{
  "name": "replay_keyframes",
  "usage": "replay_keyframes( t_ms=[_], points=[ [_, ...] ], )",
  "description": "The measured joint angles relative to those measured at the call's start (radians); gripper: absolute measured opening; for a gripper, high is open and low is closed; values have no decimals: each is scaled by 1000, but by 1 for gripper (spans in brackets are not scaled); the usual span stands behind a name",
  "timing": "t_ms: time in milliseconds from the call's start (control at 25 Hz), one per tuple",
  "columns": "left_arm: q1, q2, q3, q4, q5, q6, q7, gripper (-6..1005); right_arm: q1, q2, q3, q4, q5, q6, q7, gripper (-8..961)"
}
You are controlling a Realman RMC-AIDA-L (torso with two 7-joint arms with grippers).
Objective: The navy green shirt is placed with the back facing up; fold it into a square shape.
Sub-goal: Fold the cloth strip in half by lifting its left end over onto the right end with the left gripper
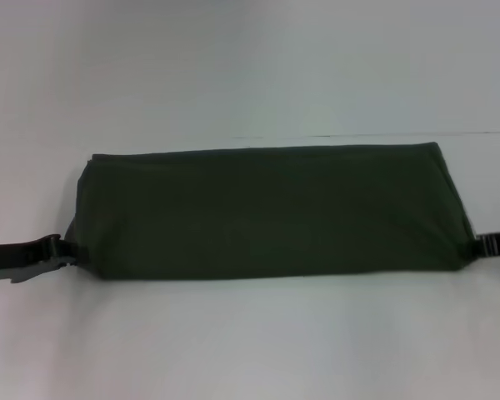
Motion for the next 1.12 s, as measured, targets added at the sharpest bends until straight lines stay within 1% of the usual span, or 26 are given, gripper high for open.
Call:
replay_keyframes(
  t_ms=[280,400,560,760,1080,1120],
  points=[
    [-1,27,-32,42,91,132,-44,4,-59,-10,75,-2,18,-135,-64,46],
    [-4,38,-65,57,136,209,-50,4,-78,-13,104,-3,19,-183,-85,51],
    [-4,49,-90,70,175,273,-61,4,-97,-17,119,-4,17,-225,-100,57],
    [-6,50,-93,71,214,301,-73,3,-101,-22,120,-5,13,-232,-103,65],
    [-4,51,-103,71,218,291,-86,48,-89,-32,127,6,16,-232,-105,77],
    [-4,51,-104,71,218,291,-86,66,-88,-33,130,7,16,-234,-105,118]
  ],
)
